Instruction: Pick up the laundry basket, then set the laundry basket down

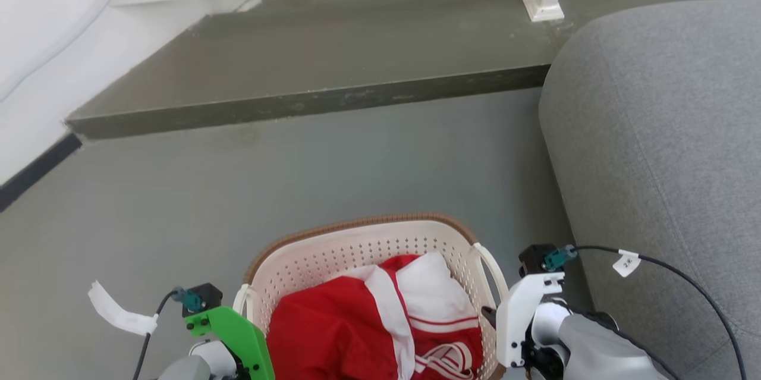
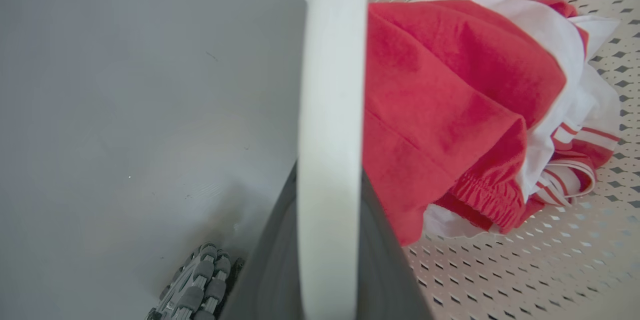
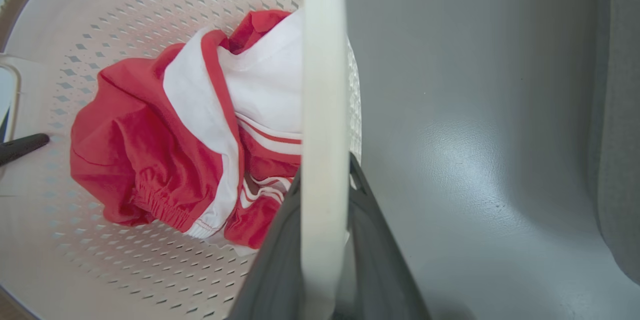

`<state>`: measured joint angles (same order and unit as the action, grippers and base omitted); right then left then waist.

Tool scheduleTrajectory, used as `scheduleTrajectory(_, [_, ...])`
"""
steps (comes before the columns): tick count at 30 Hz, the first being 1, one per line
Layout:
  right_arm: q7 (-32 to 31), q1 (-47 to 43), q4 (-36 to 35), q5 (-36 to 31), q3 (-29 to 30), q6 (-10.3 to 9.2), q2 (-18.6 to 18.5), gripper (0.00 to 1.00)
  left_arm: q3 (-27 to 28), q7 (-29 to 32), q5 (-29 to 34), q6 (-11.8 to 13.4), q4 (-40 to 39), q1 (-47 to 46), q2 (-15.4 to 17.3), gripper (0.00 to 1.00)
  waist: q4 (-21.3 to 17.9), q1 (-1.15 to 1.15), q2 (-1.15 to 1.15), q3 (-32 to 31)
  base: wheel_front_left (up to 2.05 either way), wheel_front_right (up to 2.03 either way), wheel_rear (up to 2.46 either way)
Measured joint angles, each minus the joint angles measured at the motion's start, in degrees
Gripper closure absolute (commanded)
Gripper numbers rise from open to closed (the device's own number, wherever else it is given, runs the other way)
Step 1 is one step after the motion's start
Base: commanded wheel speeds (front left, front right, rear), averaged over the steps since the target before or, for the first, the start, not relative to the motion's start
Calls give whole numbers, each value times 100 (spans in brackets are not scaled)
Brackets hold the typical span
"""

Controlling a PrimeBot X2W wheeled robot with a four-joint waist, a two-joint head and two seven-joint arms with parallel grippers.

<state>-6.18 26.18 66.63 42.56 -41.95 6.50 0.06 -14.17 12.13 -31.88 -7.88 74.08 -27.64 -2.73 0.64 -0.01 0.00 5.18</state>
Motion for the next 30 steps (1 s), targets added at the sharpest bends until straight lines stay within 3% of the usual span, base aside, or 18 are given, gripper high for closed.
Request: scheduleTrajectory(30, [-52, -179, -18, 281, -185, -64, 1, 100, -255, 94, -324, 90, -36, 215, 10, 100, 6, 0, 0, -276, 0, 0, 0])
